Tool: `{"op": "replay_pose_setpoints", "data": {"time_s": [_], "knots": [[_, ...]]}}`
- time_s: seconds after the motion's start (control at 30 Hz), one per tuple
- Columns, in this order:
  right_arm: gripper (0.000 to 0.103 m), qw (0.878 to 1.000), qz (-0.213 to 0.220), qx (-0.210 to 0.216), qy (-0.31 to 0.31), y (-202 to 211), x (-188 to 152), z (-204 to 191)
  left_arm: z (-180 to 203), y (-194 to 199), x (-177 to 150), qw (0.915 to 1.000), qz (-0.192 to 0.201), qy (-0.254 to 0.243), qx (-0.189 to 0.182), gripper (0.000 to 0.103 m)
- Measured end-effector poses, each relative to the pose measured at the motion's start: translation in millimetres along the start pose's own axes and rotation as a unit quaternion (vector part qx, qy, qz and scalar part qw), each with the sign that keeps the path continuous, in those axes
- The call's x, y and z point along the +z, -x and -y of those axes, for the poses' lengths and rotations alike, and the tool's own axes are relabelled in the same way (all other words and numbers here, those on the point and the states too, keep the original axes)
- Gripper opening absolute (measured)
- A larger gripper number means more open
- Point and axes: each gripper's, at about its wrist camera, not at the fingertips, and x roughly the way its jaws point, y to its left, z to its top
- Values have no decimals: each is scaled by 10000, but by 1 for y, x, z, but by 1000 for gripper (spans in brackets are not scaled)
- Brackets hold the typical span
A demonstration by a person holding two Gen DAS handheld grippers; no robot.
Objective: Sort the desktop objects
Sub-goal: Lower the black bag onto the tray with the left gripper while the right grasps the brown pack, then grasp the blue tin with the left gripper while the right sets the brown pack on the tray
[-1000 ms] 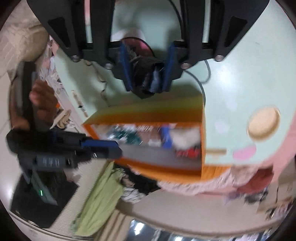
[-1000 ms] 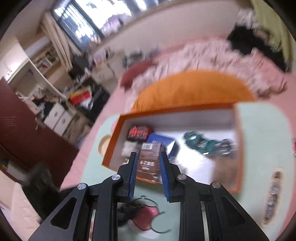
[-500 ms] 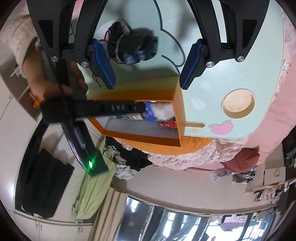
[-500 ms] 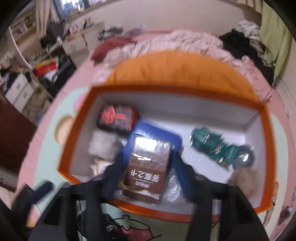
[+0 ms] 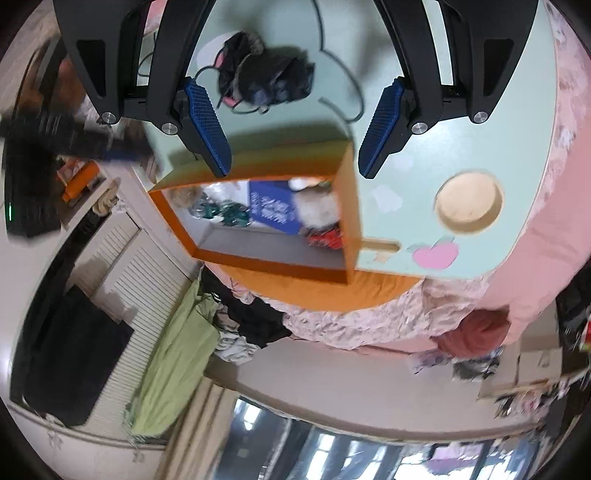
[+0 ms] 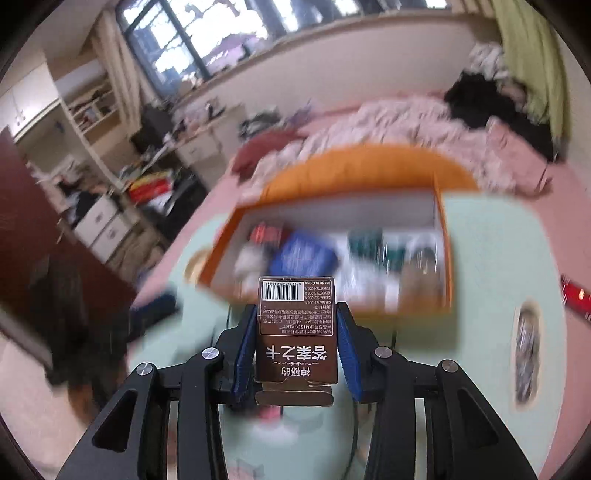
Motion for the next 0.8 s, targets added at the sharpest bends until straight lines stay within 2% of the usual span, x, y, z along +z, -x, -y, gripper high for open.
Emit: {"op": "replay_pose_setpoints", "data": {"time_s": [0.1, 0.17, 0.23, 0.33, 0.37, 0.43, 0.5, 0.57, 0.6, 0.63, 0.67, 0.7, 0.8], "knots": [[40, 9996, -177, -164, 154, -15, -20, -4, 29, -12, 20, 9983, -178, -550, 36, 71], [40, 9990, -205, -323, 236, -25, -29, -3, 44, -31, 37, 9953, -557, -788, 39, 71], [41, 9992, -113, -369, 110, -28, -32, 1, 52, -59, 57, 9902, -1124, -835, -3, 71], [54, 9997, 132, -209, -43, -22, -32, 6, 57, -95, 72, 9808, -1728, -906, 68, 71], [59, 9997, 182, -177, -38, -20, -32, 7, 58, -111, 75, 9761, -1930, -972, 233, 67], [60, 9995, 240, -180, -24, -16, -32, 7, 53, -131, 76, 9695, -2152, -1026, 569, 59], [60, 9995, 261, -165, -59, -13, -32, 9, 47, -150, 74, 9620, -2433, -985, 755, 58], [60, 9995, 258, -133, -91, -13, -32, 11, 40, -162, 72, 9595, -2585, -853, 731, 58], [60, 9995, 259, -131, -109, -12, -32, 10, 39, -163, 73, 9609, -2532, -850, 725, 58], [60, 9995, 252, -140, -127, -13, -32, 10, 38, -167, 72, 9584, -2644, -785, 732, 60], [60, 9995, 240, -143, -137, -14, -32, 9, 35, -174, 69, 9553, -2847, -578, 551, 69], [60, 9996, 219, -137, -149, -15, -33, 10, 35, -179, 64, 9513, -2988, -582, 481, 70], [60, 9997, 153, -91, -167, -19, -34, 11, 50, -185, 53, 9462, -2911, -1112, 870, 71]]}}
